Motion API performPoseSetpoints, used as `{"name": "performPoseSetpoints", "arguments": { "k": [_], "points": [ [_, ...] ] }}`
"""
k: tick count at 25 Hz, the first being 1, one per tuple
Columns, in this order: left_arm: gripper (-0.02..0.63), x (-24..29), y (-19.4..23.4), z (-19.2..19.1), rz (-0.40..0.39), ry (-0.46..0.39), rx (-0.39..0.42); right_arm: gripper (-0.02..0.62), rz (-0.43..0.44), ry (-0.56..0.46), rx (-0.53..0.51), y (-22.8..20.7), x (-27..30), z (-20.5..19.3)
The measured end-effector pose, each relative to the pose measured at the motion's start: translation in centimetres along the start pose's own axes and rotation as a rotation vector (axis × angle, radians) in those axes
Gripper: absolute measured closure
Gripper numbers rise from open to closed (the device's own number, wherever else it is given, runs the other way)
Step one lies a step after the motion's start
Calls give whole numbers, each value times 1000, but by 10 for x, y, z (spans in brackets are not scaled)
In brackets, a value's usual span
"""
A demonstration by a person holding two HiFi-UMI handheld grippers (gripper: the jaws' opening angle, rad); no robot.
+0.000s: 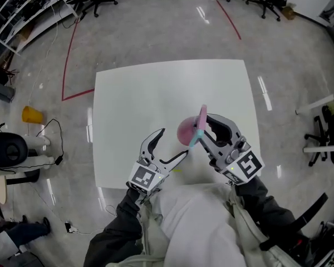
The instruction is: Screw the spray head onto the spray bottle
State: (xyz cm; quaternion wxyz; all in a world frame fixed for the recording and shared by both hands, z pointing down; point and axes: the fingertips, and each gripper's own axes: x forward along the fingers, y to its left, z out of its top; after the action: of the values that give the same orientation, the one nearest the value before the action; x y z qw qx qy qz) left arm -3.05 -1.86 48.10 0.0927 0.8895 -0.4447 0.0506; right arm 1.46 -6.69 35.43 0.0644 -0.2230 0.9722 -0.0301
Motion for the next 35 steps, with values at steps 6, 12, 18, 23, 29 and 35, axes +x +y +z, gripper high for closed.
{"name": "performPoseSetpoints", "arguments": {
  "k": [6, 12, 18, 23, 29, 35],
  "points": [
    [169, -30, 39, -73, 327, 110, -59, 476, -134, 121, -247, -15, 26, -99],
    [310, -23, 46, -82, 458, 108, -27, 476, -174, 118, -306, -16, 23, -141],
    [372, -12, 38, -78, 437, 106, 12, 473, -195, 97, -242, -19, 12, -139],
    [450, -5, 35, -65, 441, 88, 33, 348, -177, 114, -172, -19, -17, -136],
    [598, -13, 44, -73, 499, 111, -8, 351, -197, 312, -204, -23, -60, -170],
    [598, -10, 31, -92, 452, 175, -25, 600, -208, 419, -195, -12, -68, -197]
  ]
}}
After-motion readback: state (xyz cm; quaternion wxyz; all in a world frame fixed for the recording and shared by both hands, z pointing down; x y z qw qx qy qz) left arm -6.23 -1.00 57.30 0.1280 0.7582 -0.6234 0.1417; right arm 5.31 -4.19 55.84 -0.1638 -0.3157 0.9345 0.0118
